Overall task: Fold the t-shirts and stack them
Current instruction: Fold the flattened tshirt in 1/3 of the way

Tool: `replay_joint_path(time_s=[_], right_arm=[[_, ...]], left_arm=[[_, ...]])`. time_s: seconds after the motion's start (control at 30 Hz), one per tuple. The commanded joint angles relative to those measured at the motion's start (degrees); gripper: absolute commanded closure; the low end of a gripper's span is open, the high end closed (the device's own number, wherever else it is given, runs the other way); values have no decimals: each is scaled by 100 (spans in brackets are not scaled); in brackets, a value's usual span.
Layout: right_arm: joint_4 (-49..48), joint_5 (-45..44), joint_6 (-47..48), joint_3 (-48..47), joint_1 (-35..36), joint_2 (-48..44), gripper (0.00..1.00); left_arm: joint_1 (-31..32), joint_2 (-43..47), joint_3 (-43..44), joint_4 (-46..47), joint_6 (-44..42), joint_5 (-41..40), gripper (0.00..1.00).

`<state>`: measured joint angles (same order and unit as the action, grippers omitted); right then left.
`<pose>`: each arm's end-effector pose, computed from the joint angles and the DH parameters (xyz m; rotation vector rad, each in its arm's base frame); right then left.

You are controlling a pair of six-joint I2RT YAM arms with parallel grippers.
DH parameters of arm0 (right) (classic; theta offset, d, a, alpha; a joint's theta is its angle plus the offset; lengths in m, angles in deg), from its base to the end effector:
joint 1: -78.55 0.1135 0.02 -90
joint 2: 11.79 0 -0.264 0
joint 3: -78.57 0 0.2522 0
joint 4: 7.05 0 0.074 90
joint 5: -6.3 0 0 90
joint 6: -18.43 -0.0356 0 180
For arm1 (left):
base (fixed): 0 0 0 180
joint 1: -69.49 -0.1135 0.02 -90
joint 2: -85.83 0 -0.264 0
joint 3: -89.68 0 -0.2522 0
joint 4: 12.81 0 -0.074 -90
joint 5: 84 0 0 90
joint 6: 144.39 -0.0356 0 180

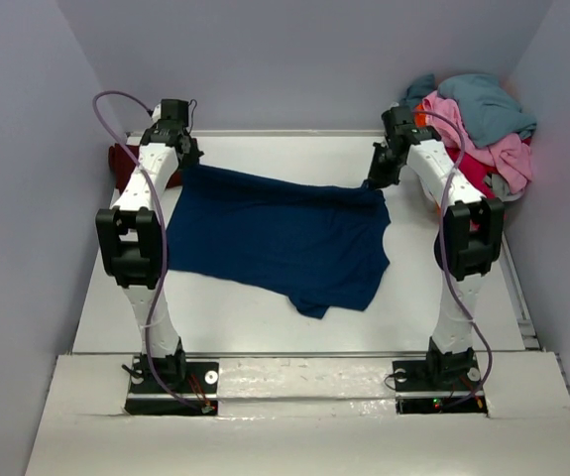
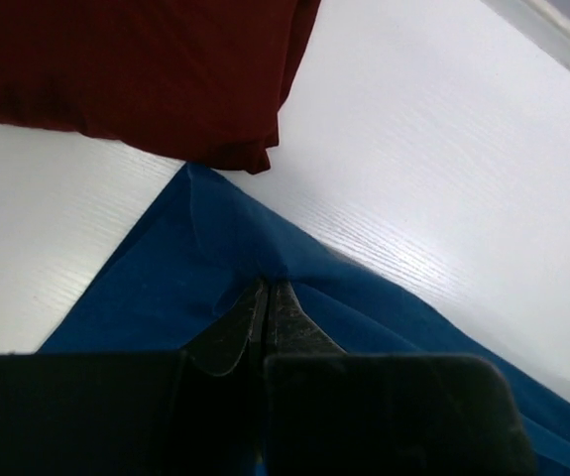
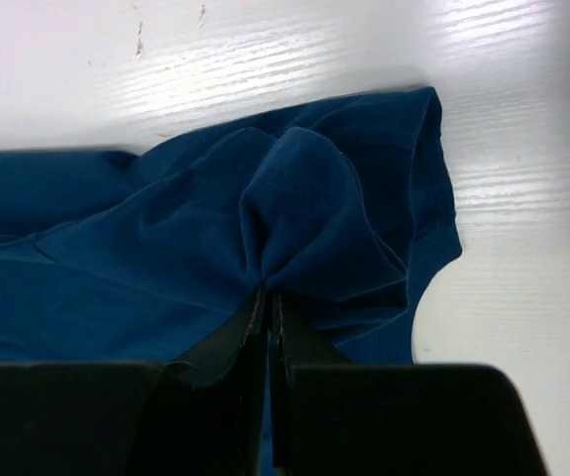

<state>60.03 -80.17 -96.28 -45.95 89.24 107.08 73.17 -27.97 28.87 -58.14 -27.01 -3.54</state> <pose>0.4426 0.0858 0.2733 0.3051 2.6532 0.2851 0.4607 -0.0237 0.3087 -0.5494 2.1905 -0.1007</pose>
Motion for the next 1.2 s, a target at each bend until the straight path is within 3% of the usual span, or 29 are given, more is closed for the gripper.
replay_joint_path(time_s=[0.0,0.4,0.93,1.13,1.17], right_arm=[[205,121,203,89,143,-206,93],[284,192,291,485,301,-320,93],[345,438,405,1065,354,-321,93],[425,526,485,1004,407,-206,88],[425,526,493,1012,407,-198,84]], left_arm=[[-43,454,-382,125,119,163,94],[10,991,-1568,292,251,418,94],[10,1193,-2114,257,479,470,94],[10,1316,-2404,327,664,523,94],[10,1342,-2448,336,716,489,94]])
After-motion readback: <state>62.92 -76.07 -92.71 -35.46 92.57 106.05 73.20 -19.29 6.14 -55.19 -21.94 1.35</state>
